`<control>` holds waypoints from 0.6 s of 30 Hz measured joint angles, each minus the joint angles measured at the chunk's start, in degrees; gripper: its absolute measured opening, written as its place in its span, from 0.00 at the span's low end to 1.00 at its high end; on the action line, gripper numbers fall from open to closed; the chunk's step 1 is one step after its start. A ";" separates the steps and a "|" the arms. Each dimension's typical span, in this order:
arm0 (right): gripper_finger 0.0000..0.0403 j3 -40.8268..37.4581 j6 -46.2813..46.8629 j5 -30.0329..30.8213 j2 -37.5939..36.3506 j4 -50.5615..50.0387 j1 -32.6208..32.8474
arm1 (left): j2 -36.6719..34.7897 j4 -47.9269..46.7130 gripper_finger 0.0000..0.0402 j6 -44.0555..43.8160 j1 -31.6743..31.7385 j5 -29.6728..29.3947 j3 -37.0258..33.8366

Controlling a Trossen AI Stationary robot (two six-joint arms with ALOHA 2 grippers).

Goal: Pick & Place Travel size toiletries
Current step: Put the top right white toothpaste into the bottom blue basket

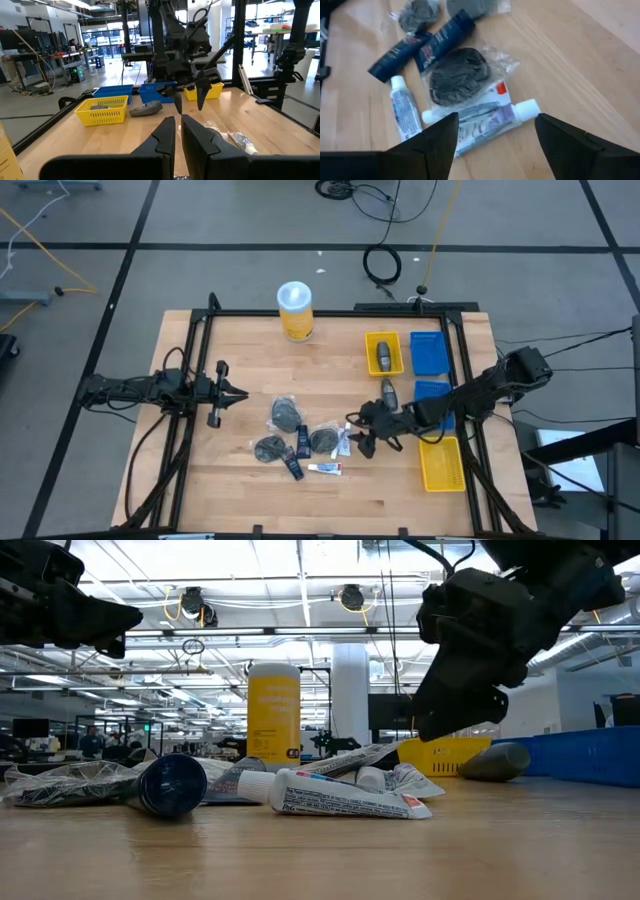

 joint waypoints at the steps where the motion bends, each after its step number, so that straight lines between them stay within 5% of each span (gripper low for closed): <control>1: 0.66 0.00 0.02 0.07 0.00 0.28 0.04 | 0.02 0.02 0.08 -0.02 -0.02 0.02 0.00; 7: 0.68 0.02 -2.42 5.81 2.48 0.53 1.17 | 0.00 0.00 0.08 0.00 0.00 0.00 0.00; 18: 0.65 0.06 -4.64 2.10 13.32 10.78 1.60 | 0.00 0.02 0.08 0.00 -0.02 0.00 0.00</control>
